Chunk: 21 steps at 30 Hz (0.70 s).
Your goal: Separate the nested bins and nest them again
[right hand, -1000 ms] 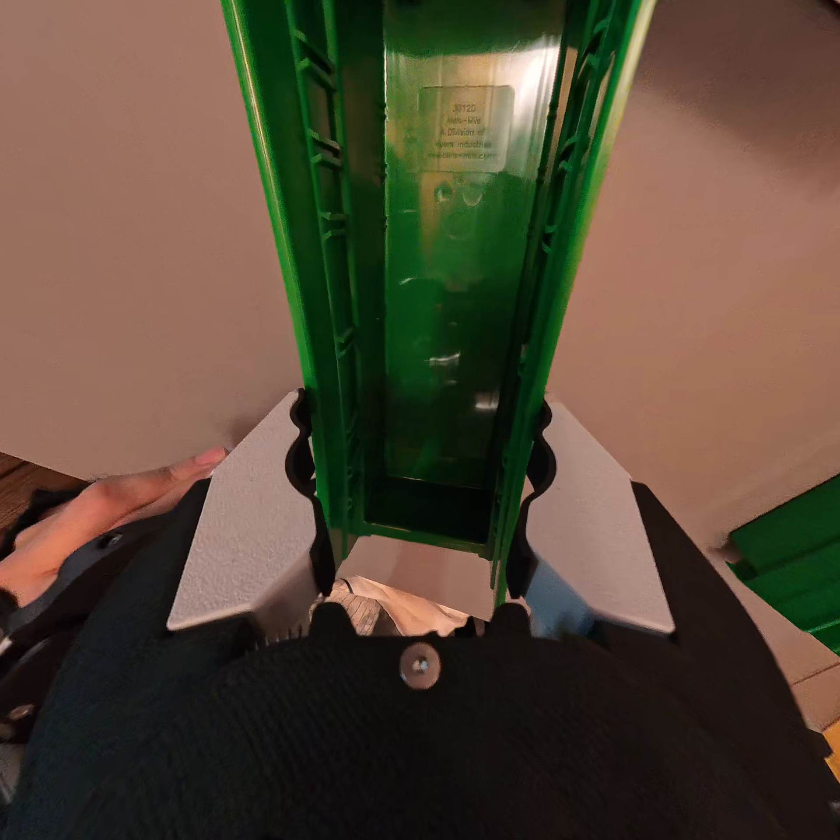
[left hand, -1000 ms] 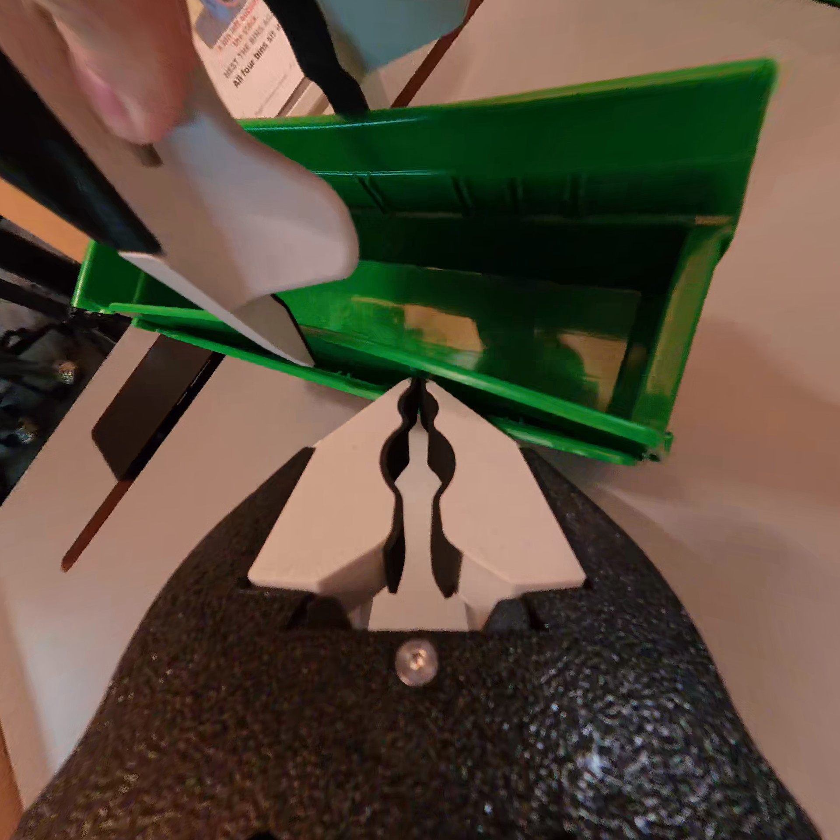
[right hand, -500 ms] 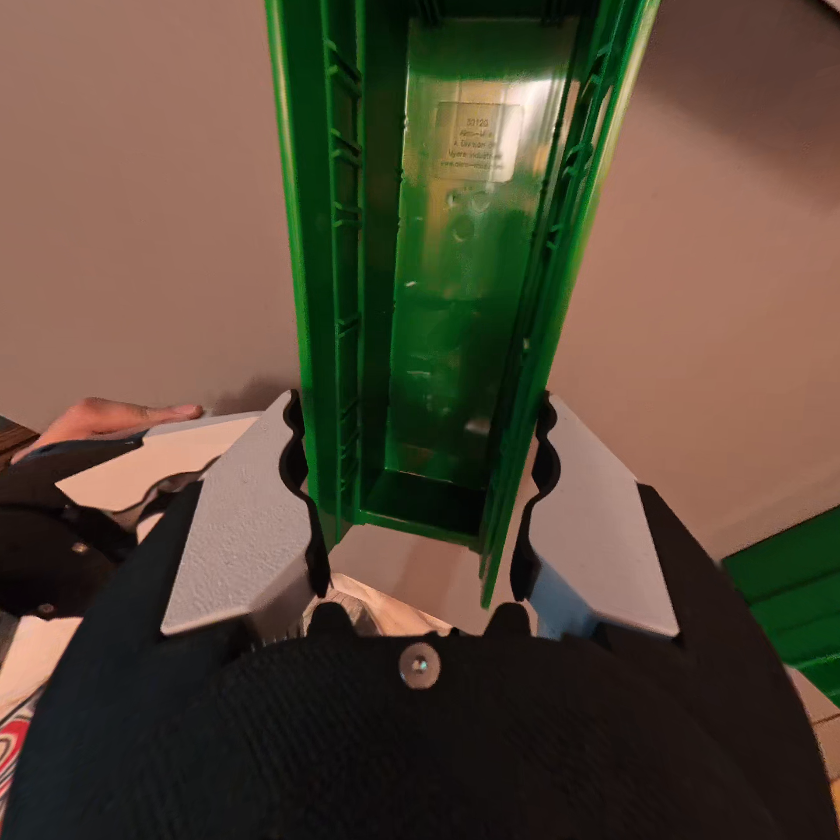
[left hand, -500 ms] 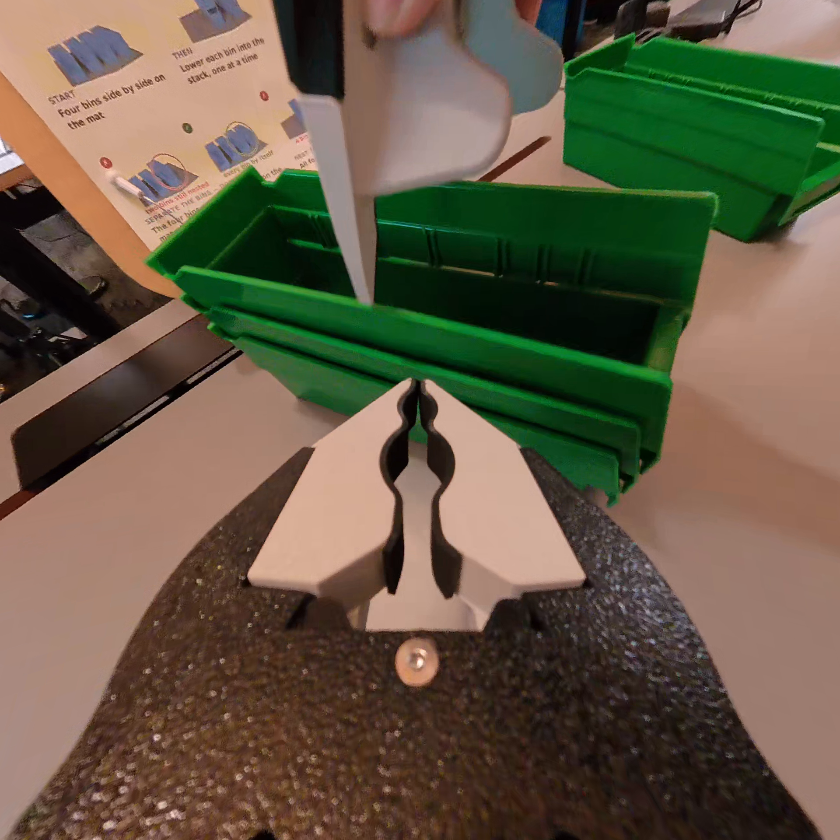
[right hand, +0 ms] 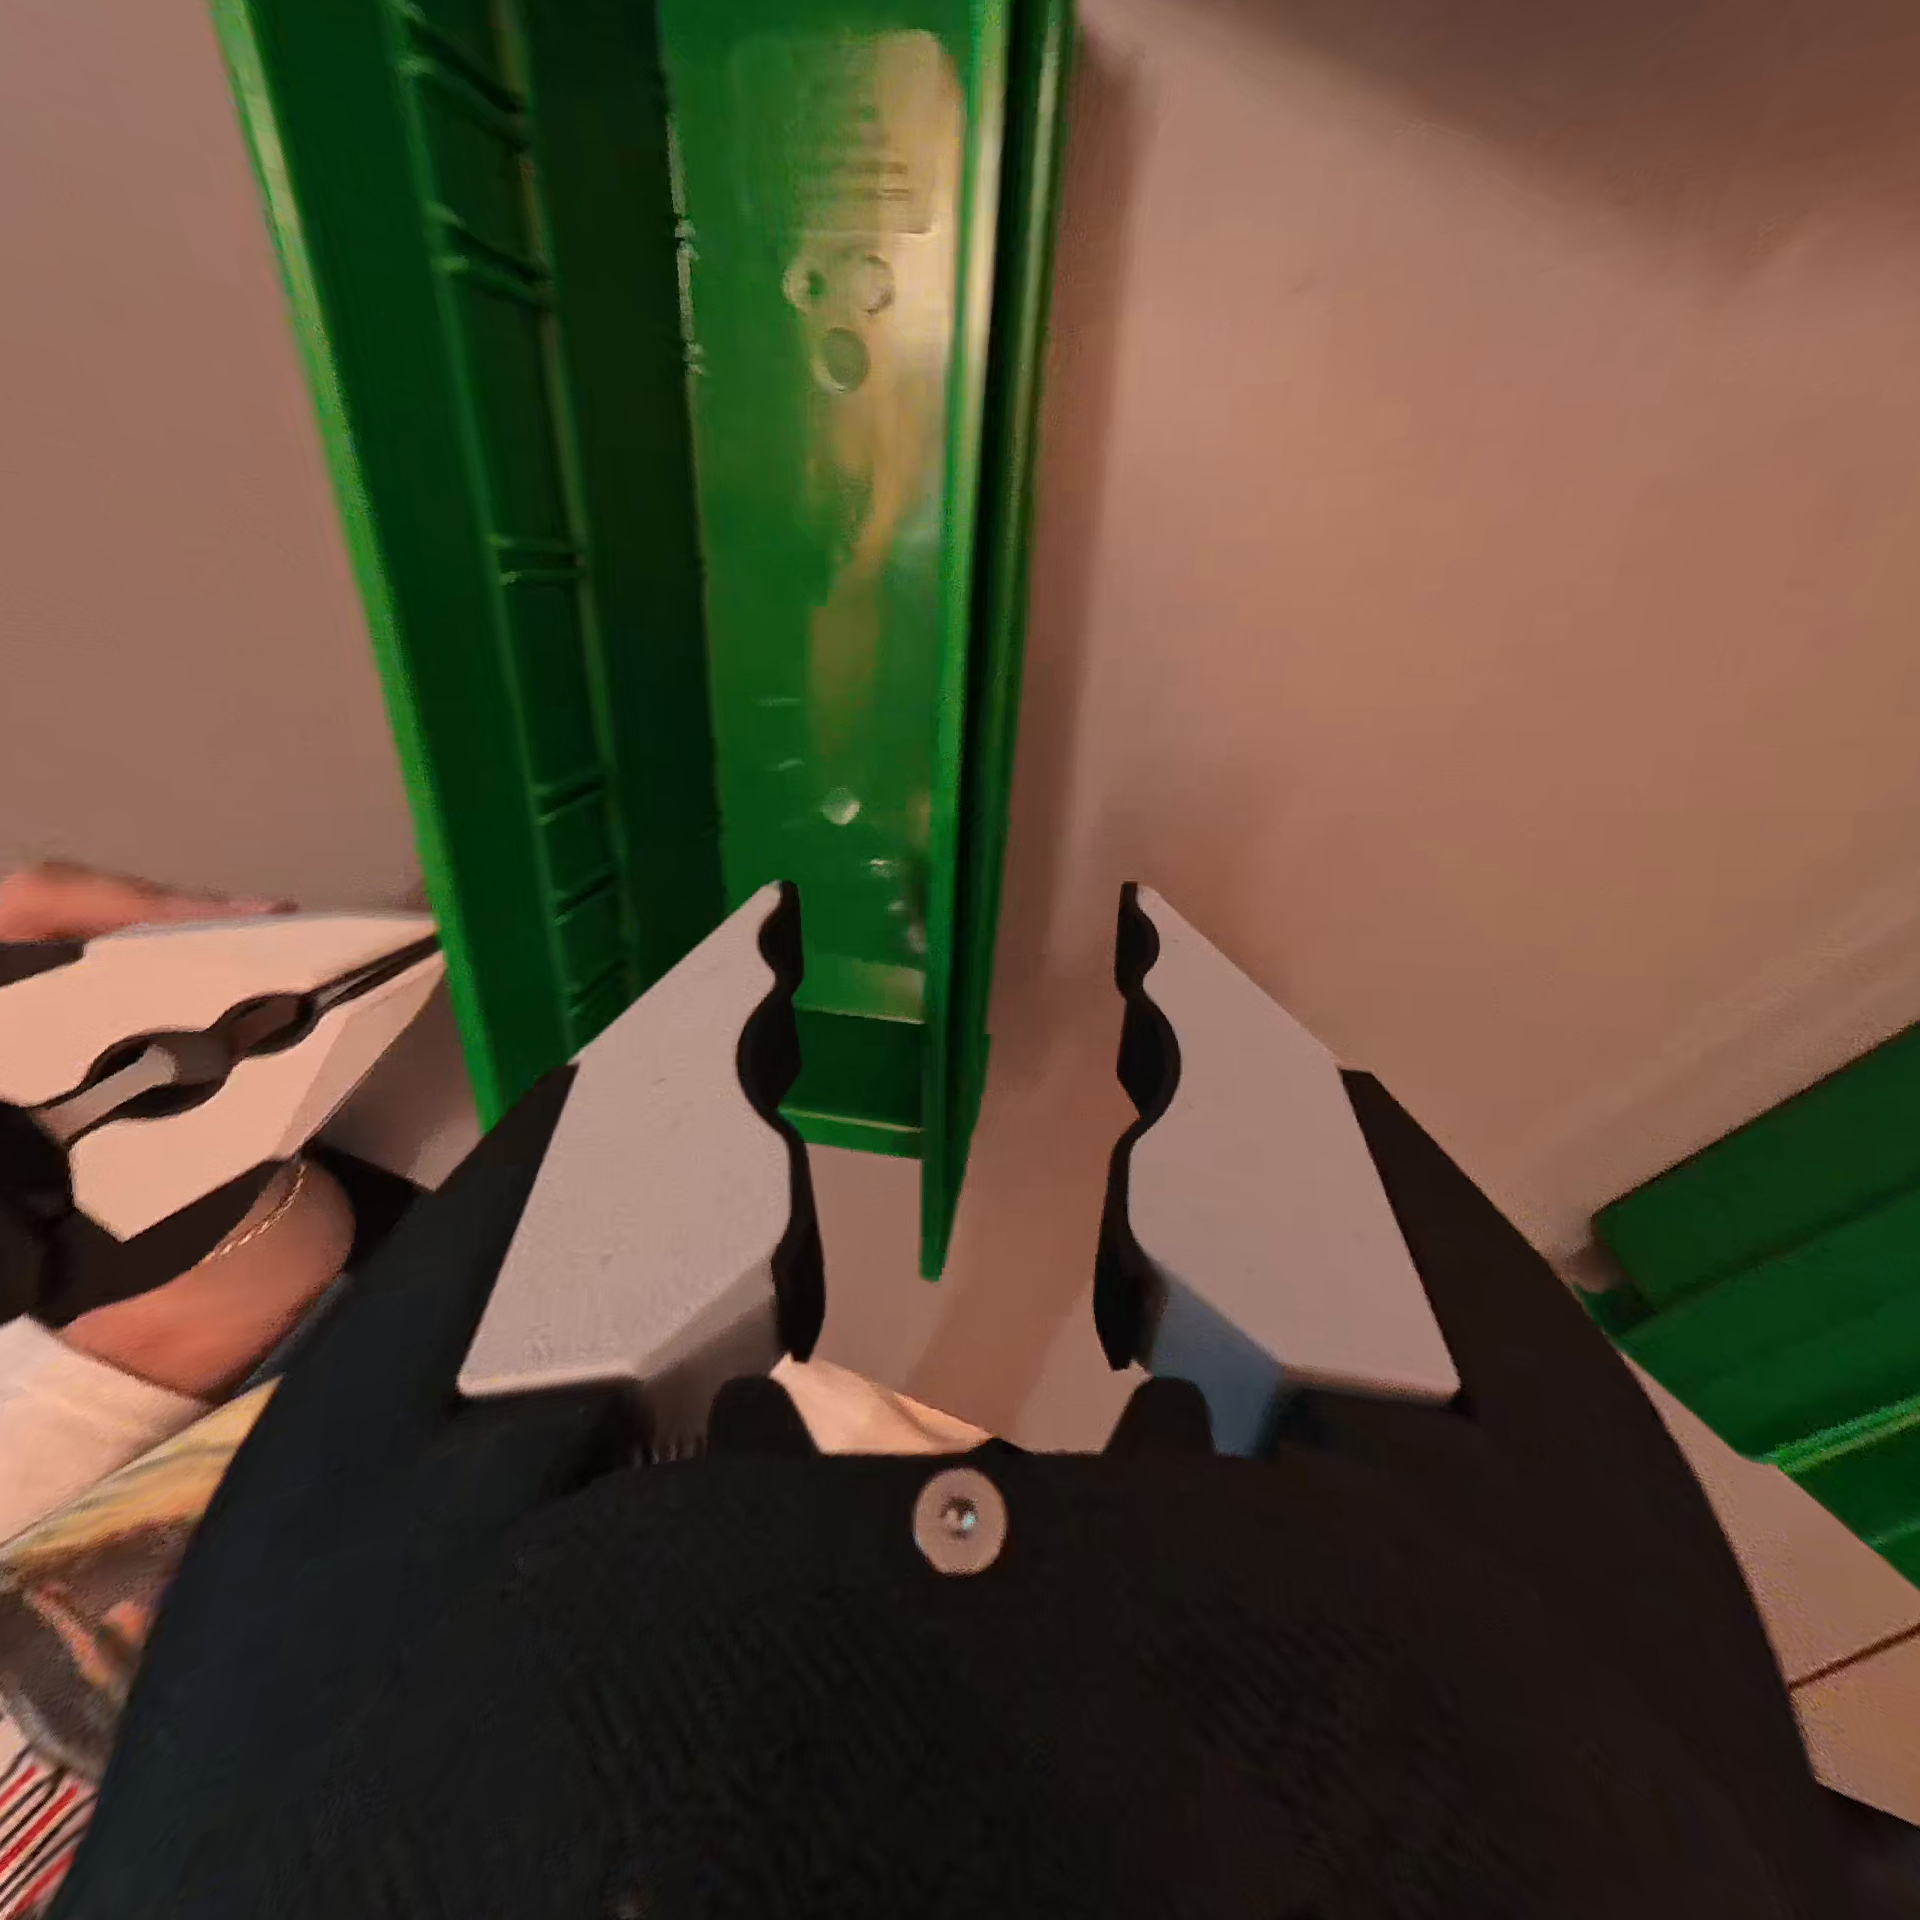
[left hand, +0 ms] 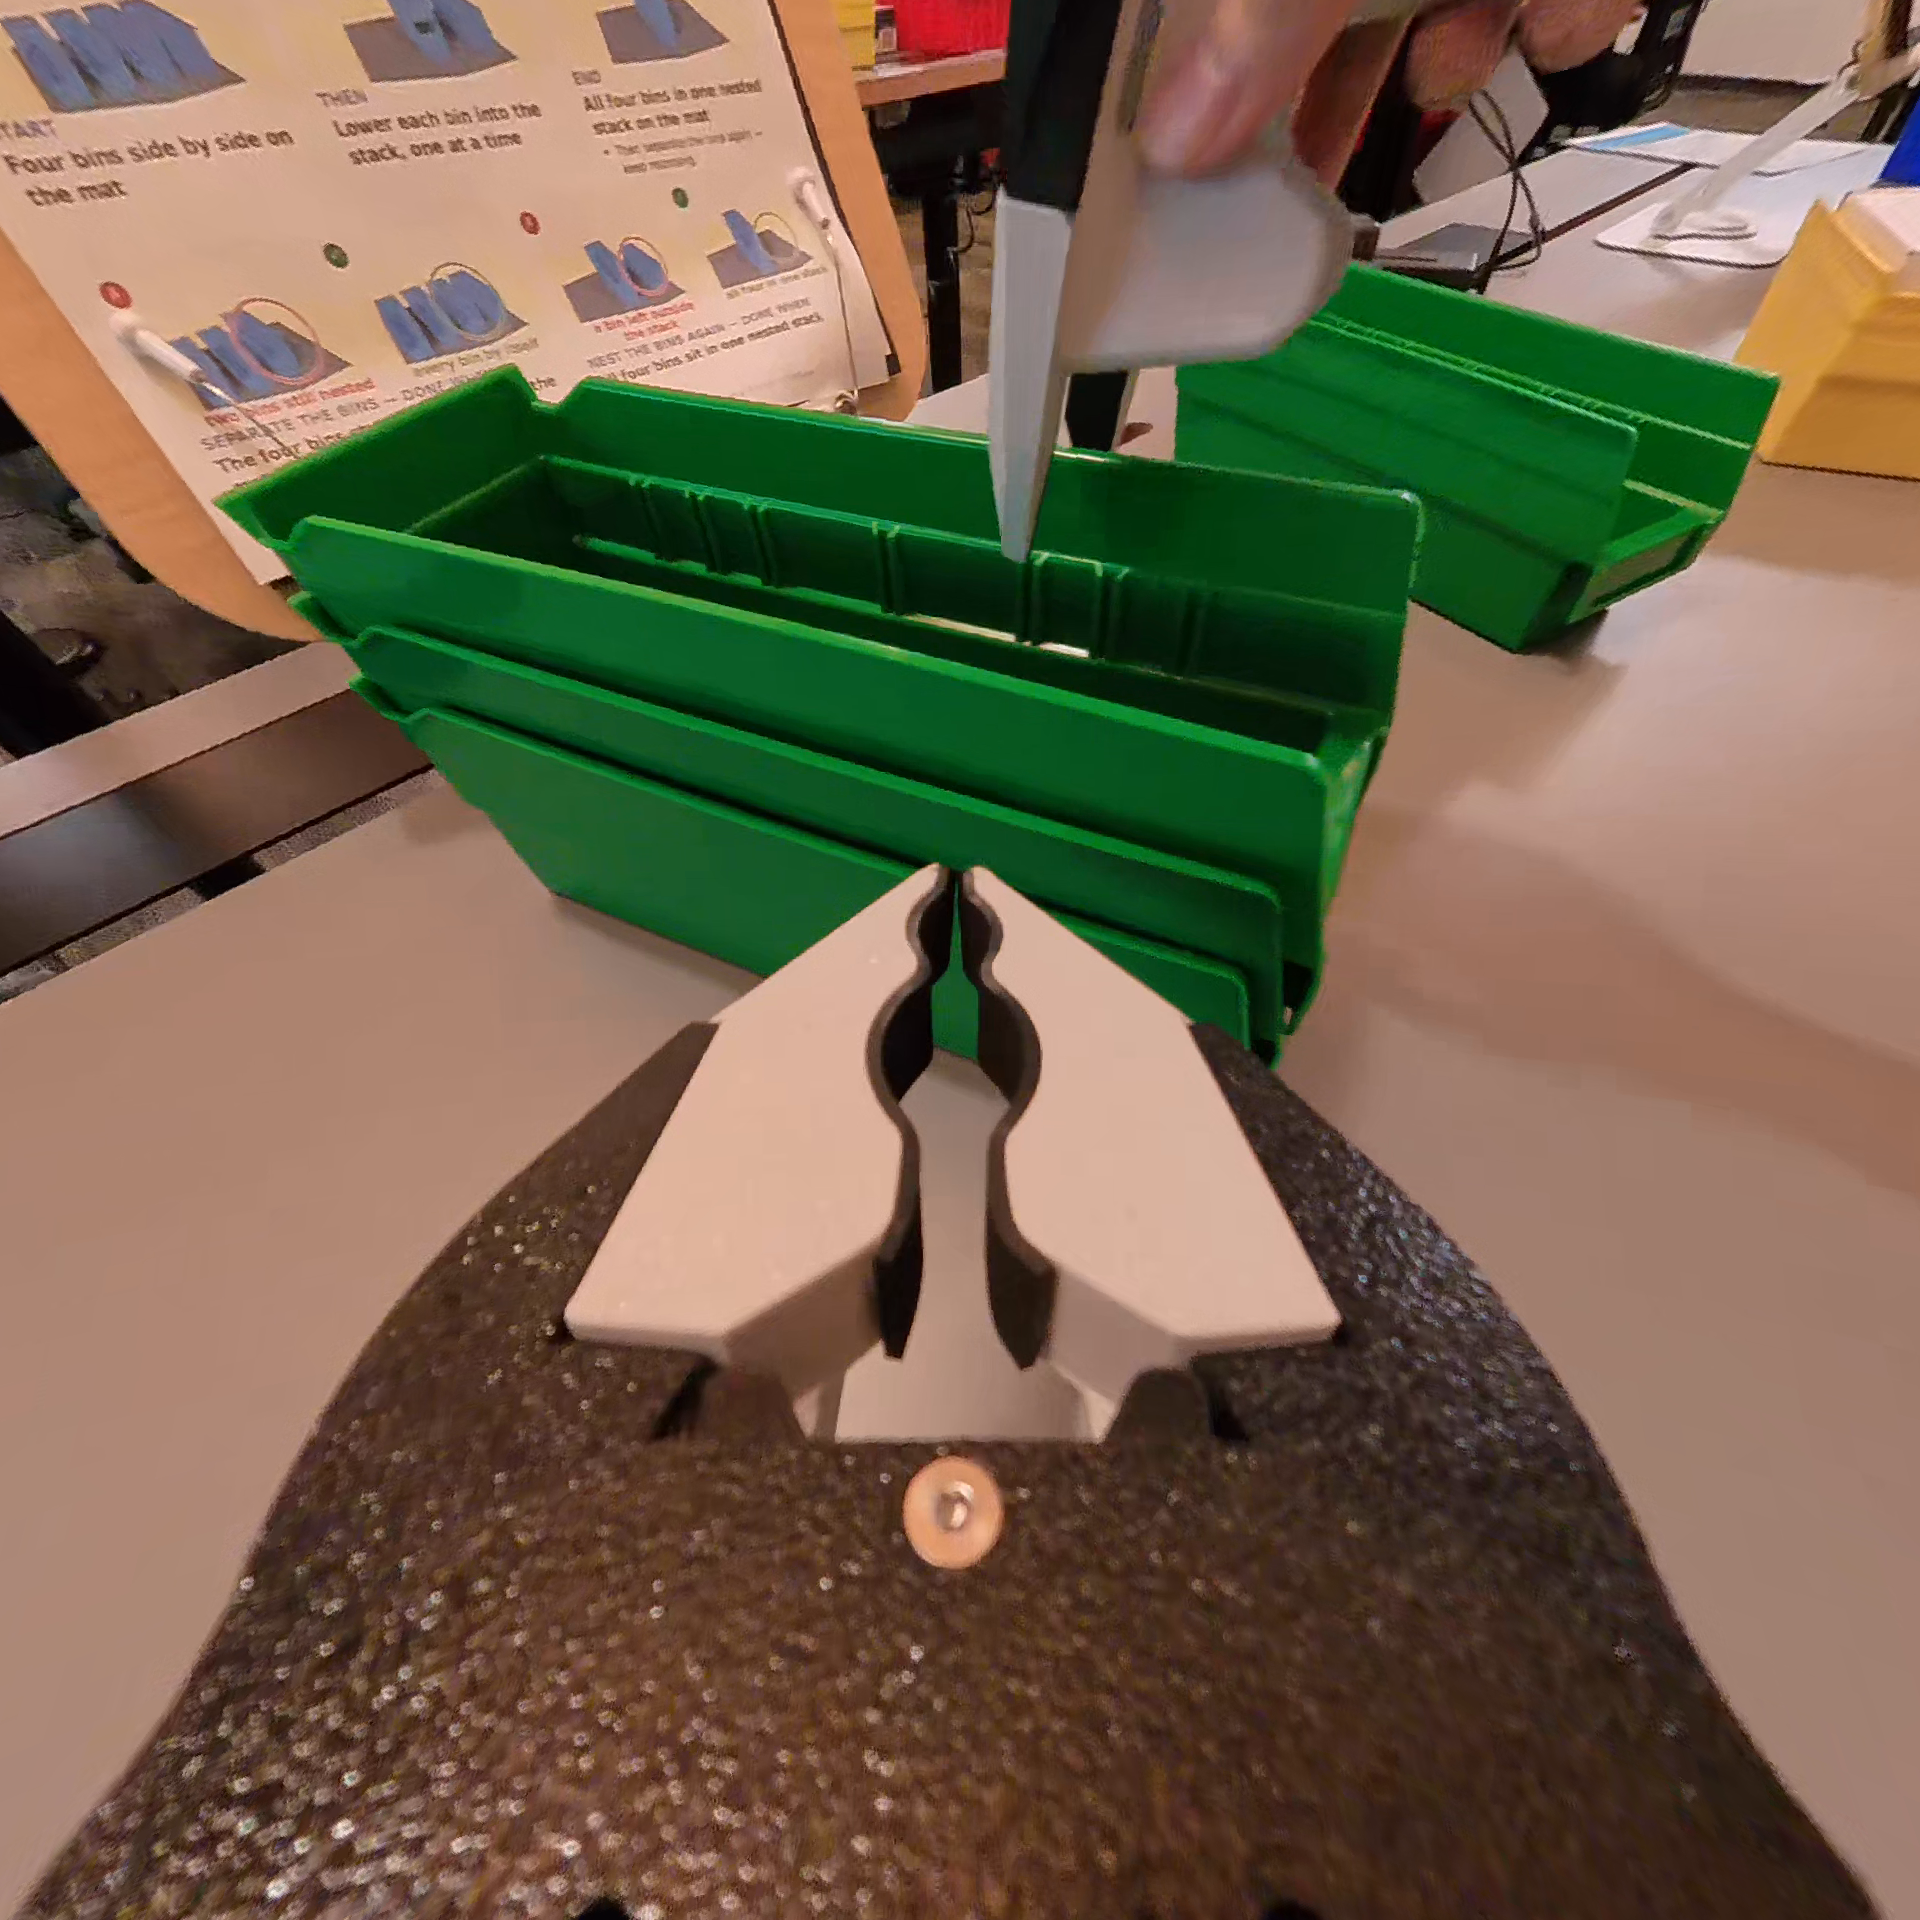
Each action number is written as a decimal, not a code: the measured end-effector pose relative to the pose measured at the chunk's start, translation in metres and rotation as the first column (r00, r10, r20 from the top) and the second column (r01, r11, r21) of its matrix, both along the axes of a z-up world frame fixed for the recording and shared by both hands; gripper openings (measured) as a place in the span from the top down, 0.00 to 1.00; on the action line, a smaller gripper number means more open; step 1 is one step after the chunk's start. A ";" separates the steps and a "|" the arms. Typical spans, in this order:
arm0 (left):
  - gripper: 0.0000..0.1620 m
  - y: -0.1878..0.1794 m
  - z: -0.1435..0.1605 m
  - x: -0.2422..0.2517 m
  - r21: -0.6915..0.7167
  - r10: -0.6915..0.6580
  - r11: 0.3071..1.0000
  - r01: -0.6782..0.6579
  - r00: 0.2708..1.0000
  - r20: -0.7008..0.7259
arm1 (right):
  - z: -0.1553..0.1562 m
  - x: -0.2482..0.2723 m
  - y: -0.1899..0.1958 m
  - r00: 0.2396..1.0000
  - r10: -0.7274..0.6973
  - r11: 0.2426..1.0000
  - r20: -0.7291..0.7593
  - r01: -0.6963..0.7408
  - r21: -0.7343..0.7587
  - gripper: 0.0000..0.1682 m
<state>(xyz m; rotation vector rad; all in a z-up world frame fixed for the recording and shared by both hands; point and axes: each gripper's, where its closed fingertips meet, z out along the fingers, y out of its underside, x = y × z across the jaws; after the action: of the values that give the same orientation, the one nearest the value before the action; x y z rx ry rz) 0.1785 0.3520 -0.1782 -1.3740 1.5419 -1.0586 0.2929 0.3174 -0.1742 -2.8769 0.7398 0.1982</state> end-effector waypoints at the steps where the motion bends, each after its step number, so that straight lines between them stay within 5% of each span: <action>1: 1.00 -0.002 -0.002 -0.001 0.005 -0.002 1.000 0.002 1.000 -0.002 | -0.004 0.001 0.000 1.000 -0.003 1.000 -0.003 0.003 -0.003 0.67; 5: 1.00 -0.005 -0.010 -0.006 -0.001 -0.002 1.000 0.002 1.000 -0.006 | -0.011 0.000 0.003 1.000 0.013 1.000 -0.007 -0.013 -0.014 0.94; 21: 1.00 0.009 0.000 -0.024 -0.073 0.035 0.997 -0.030 0.997 0.062 | 0.028 -0.010 0.012 0.996 0.012 0.999 -0.091 -0.008 0.047 0.97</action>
<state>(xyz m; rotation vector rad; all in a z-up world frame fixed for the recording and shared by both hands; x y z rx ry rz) 0.1549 0.3612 -0.1781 -1.3966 1.4435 -1.1365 0.2832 0.3289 -0.1461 -2.8436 0.7262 0.3452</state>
